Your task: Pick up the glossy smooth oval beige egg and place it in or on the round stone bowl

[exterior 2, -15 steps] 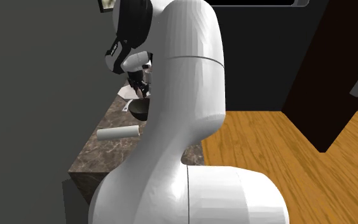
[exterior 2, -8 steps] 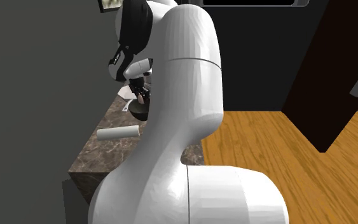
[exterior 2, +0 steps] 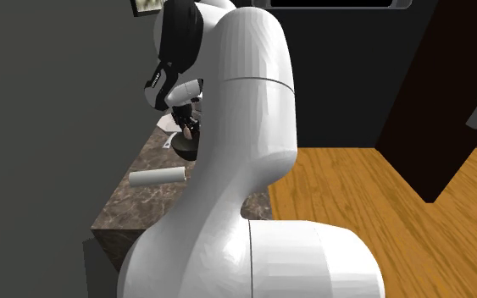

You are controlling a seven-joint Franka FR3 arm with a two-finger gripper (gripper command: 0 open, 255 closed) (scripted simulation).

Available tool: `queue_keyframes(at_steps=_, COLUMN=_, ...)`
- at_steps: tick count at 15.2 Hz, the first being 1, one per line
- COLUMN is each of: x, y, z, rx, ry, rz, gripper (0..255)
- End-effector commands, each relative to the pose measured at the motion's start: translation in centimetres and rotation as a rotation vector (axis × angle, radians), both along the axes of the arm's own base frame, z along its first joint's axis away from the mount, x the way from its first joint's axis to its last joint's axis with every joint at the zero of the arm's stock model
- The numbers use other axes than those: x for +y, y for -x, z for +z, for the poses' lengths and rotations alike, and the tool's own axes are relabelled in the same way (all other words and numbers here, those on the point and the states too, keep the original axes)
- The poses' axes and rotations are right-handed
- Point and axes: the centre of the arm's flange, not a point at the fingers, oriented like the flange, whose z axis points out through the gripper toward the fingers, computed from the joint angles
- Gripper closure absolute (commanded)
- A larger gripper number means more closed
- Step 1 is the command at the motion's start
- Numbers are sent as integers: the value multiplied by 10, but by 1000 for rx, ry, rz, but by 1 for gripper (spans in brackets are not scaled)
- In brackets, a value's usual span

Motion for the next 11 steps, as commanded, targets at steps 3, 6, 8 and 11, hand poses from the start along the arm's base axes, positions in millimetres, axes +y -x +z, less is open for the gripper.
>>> queue_keyframes(at_steps=3, x=0, y=0, z=0, rx=0, ry=0, rz=0, gripper=0)
queue_keyframes(at_steps=6, x=0, y=0, z=0, rx=0, ry=0, rz=0, gripper=0)
queue_keyframes(at_steps=8, x=-1, y=5, z=26, rx=0, ry=0, rz=0, gripper=0)
queue_keyframes(at_steps=11, x=-2, y=9, z=49, rx=0, ry=0, rz=0, gripper=0)
